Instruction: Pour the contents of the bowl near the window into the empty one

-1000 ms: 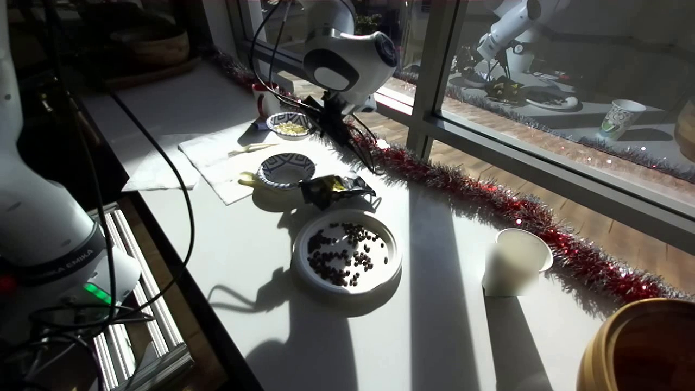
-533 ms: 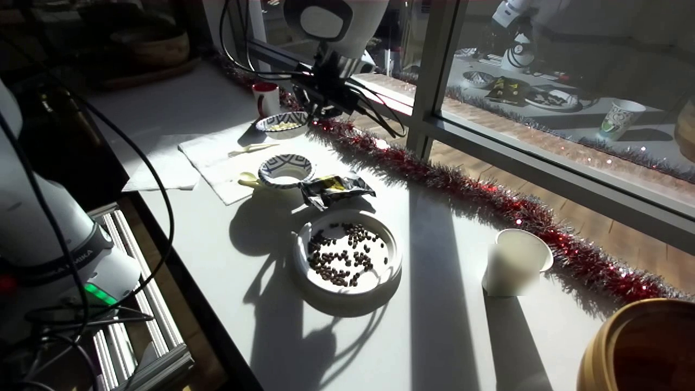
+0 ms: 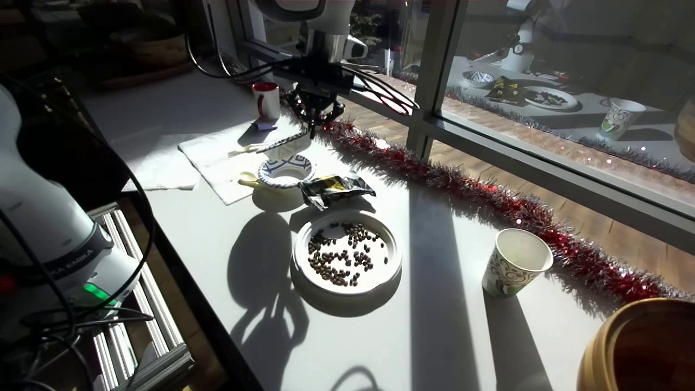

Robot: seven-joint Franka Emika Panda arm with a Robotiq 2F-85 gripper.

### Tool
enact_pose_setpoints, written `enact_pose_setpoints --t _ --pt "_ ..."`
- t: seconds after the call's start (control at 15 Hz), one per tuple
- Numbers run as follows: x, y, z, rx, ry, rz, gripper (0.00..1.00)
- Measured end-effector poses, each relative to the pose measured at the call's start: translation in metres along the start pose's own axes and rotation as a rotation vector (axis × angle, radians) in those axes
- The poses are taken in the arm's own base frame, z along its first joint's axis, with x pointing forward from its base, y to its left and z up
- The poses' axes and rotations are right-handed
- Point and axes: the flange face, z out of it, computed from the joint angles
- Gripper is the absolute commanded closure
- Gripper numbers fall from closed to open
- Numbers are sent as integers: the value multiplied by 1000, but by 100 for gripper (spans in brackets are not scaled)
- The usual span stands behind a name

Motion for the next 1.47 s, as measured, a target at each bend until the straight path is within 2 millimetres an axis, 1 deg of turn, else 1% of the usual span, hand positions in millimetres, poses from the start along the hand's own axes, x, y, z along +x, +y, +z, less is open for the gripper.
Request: enact_pose_setpoints --t 0.13,0.4,0.53,0.6,0.87,1.2,1.47 --pt "0 -4 4 -62 -15 21 99" --pt "8 -9 15 -216 -10 51 98" --pt "10 -11 19 -233 -8 53 98" --pt "10 -11 19 -234 -8 53 99" --pt "11 -13 19 -235 -9 52 99" --pt "23 -26 22 -275 -39 60 99" --pt "31 -37 23 -372 -86 86 99"
